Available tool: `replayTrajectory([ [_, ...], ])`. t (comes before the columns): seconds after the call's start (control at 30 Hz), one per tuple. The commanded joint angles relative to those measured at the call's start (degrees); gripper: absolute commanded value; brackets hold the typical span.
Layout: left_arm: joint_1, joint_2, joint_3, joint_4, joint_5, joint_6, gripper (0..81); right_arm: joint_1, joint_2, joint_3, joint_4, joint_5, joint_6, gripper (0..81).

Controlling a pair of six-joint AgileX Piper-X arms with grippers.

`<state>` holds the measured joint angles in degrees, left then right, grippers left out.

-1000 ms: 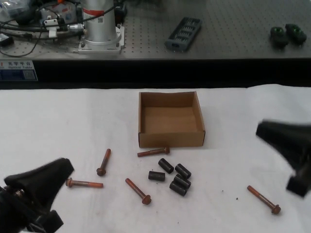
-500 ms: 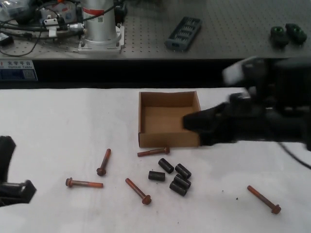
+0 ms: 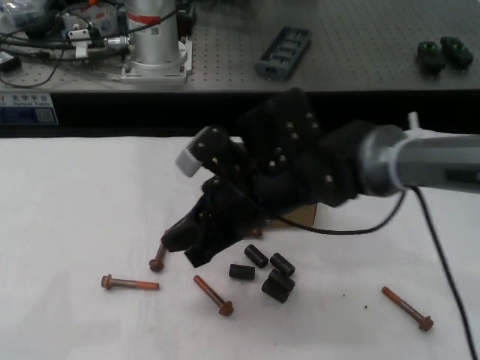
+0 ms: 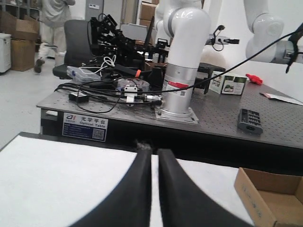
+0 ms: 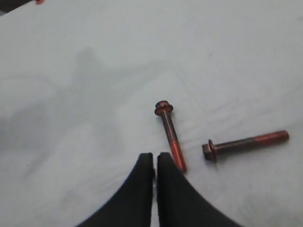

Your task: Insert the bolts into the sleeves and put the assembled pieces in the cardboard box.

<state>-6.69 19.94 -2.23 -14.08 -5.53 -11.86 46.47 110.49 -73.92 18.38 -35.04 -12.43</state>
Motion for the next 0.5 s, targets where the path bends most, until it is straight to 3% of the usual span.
replayTrajectory([
  [0.0,0.2,-3.8,-1.0,2.3,-5.0,0.4,4.5,1.1,2.3,-5.1,5.0,-2.1,-3.4,4.3],
  [0.3,0.2,-10.1,-1.0,6.0,-9.6,0.4,4.5,5.4,8.3,-16.5,21.9,-1.1,-15.4,4.3],
  [0.47,0.2,-13.5,-1.0,7.2,-13.9,2.0,4.5,7.0,8.5,-16.8,26.3,13.2,-17.8,4.3],
])
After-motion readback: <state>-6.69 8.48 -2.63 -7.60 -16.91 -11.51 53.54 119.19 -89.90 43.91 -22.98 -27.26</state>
